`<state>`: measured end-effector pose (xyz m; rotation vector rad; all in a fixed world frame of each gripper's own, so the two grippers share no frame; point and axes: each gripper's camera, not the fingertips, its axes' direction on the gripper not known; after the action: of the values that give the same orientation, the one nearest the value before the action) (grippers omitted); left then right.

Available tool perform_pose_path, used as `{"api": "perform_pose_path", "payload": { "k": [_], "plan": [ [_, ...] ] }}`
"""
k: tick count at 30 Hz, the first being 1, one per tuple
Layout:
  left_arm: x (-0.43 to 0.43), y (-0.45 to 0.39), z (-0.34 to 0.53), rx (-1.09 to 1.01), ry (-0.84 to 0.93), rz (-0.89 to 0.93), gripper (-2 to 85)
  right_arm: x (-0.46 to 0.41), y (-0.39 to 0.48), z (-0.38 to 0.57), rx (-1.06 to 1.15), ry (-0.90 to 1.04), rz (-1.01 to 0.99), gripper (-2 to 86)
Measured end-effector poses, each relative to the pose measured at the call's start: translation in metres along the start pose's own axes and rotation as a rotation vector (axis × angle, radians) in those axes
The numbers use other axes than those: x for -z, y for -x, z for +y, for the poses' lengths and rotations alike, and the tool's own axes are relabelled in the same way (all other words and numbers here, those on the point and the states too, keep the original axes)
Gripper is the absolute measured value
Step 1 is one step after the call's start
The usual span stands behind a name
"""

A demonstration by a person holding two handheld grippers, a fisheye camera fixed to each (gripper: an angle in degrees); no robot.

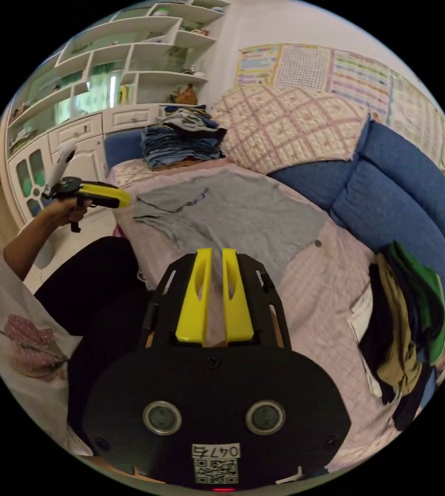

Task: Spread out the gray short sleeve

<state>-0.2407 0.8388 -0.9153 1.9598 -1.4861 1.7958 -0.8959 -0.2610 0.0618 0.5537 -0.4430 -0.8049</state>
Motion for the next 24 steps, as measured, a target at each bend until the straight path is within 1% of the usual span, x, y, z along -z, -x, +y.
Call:
{"api": "perform_pose_path", "payload": {
  "k": [2,3,4,5,6,10,12,15,17,18,20,21,24],
  "plan": [
    [-0.003,-0.006,-0.031,-0.013,-0.029,0.093,5.2,-0.005,-0.006,-0.025,-0.030,0.009,-0.053,1.4],
    [-0.006,-0.009,-0.039,-0.017,-0.033,0.111,5.0,-0.008,-0.007,-0.031,-0.035,0.026,-0.077,1.6],
    [-0.016,-0.014,-0.057,-0.026,-0.028,0.121,5.2,-0.015,-0.010,-0.042,-0.034,0.080,-0.126,2.1],
    [-0.030,-0.018,-0.074,-0.024,-0.002,0.094,5.7,-0.022,-0.008,-0.051,-0.021,0.138,-0.154,2.7],
    [-0.039,-0.020,-0.082,-0.028,0.018,0.081,6.1,-0.024,-0.006,-0.054,-0.010,0.164,-0.157,2.7],
    [-0.077,-0.018,-0.118,-0.020,0.111,0.022,7.5,-0.021,0.011,-0.058,0.049,0.266,-0.015,1.9],
    [-0.082,-0.009,-0.129,0.003,0.117,0.018,6.6,-0.012,0.013,-0.057,0.065,0.266,0.007,1.3],
    [-0.077,0.009,-0.148,0.018,0.095,0.072,4.0,0.011,0.012,-0.056,0.103,0.215,-0.039,0.9],
    [-0.069,0.015,-0.160,-0.005,0.079,0.080,1.9,0.026,0.014,-0.054,0.164,0.194,-0.006,0.9],
    [-0.067,0.017,-0.162,-0.009,0.078,0.079,1.4,0.027,0.014,-0.054,0.173,0.203,0.000,0.9],
    [-0.072,0.021,-0.166,-0.029,0.100,0.075,-0.2,0.017,0.013,-0.050,0.235,0.306,-0.022,0.9],
    [-0.075,0.022,-0.167,-0.034,0.111,0.080,-0.5,0.015,0.013,-0.048,0.244,0.328,-0.023,0.9],
    [-0.091,0.030,-0.169,-0.037,0.117,0.100,-0.7,0.035,0.004,-0.045,0.250,0.268,-0.020,1.0]
  ]
}}
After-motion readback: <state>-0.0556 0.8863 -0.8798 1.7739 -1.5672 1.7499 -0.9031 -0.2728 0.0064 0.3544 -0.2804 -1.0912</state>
